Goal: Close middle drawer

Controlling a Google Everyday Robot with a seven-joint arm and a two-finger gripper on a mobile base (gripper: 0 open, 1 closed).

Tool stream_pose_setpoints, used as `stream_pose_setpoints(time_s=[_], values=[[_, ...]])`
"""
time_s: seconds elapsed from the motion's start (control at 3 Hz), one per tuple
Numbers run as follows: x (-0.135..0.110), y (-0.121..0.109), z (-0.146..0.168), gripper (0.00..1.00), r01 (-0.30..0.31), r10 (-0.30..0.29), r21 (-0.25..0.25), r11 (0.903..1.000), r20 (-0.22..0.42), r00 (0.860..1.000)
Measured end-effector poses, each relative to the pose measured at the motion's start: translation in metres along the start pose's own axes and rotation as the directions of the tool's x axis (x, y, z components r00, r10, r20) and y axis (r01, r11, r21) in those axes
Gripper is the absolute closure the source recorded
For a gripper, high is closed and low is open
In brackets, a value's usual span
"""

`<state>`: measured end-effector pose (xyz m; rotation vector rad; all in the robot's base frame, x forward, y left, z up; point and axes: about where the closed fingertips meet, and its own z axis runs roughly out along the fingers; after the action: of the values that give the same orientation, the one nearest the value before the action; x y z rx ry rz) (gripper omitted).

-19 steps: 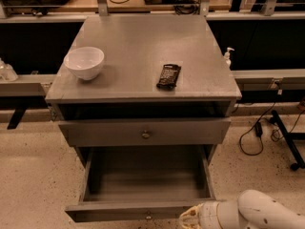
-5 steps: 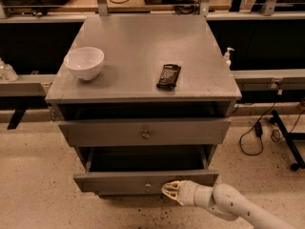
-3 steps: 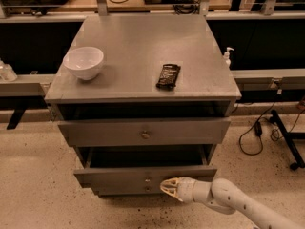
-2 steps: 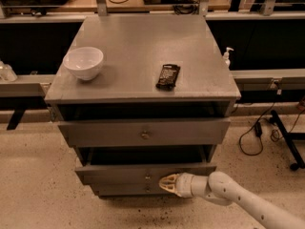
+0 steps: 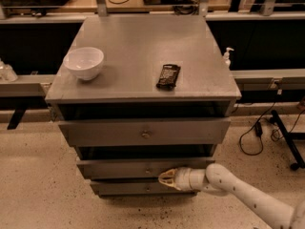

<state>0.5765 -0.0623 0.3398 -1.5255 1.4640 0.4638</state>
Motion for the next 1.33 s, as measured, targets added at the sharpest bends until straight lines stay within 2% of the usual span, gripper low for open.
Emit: stream_pose_setpoints(time_s=[0.33, 0.67, 1.33], values=[[0.000, -0.001, 0.002, 1.00, 0.004, -0.004, -0.005, 1.0000, -0.001, 1.000], [0.007, -0.020, 0.013, 1.00, 0.025, -0.026, -0.026, 0.9993, -0.005, 1.000], [0.005, -0.009, 0.010, 1.00, 0.027, -0.027, -0.028, 0.9992, -0.005, 1.000]])
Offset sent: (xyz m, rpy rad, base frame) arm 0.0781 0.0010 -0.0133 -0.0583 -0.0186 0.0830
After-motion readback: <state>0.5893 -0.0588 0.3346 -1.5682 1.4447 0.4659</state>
